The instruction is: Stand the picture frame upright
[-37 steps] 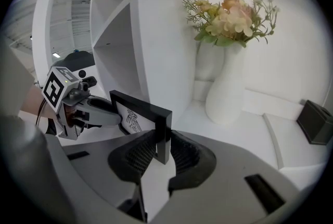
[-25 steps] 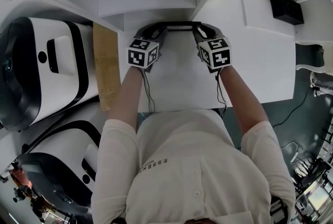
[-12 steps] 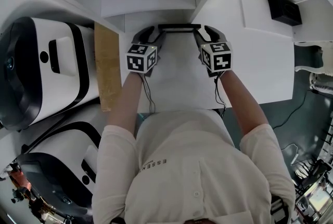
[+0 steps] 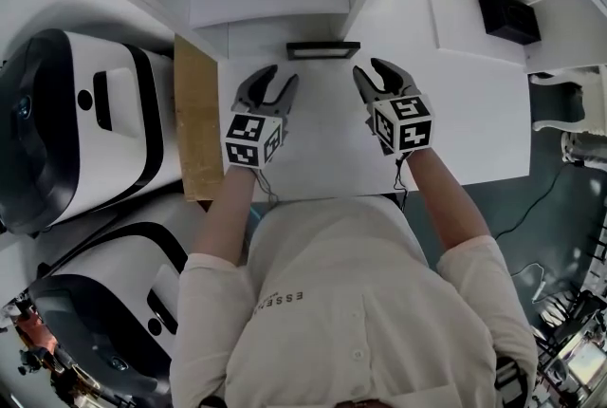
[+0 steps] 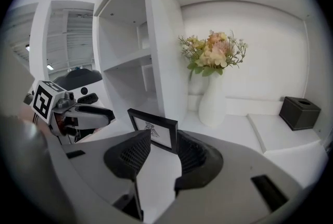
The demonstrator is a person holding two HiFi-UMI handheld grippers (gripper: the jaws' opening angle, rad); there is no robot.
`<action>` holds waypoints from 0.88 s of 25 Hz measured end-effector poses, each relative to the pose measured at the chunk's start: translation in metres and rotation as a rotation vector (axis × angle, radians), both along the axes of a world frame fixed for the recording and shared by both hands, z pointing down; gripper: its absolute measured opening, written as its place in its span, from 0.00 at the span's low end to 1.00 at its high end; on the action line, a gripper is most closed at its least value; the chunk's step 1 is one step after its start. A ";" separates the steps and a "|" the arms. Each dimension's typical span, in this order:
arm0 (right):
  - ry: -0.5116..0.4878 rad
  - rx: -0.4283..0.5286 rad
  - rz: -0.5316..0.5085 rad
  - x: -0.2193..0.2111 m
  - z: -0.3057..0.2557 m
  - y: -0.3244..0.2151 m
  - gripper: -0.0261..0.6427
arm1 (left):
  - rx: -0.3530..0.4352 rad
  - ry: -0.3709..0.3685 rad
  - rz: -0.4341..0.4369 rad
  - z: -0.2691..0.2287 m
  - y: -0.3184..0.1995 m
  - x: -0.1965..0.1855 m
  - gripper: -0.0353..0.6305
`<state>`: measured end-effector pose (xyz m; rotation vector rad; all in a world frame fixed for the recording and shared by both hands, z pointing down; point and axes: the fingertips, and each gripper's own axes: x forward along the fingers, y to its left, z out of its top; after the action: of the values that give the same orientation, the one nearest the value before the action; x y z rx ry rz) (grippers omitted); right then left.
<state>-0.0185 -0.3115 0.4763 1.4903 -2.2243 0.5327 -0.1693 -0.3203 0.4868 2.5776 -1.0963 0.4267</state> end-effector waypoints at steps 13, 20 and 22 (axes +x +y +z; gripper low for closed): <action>-0.060 0.271 -0.042 -0.012 -0.083 0.055 0.09 | 0.234 0.060 0.016 -0.093 0.054 -0.003 0.15; -0.102 0.349 -0.093 -0.020 -0.112 0.075 0.06 | 0.308 0.051 0.081 -0.123 0.084 -0.005 0.06; -0.118 0.371 -0.129 -0.026 -0.119 0.080 0.06 | 0.309 0.055 0.080 -0.127 0.088 -0.009 0.06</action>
<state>-0.0442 -0.2312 0.3577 1.5022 -2.5992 0.1757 -0.1779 -0.2323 0.3599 2.8894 -1.1192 0.2162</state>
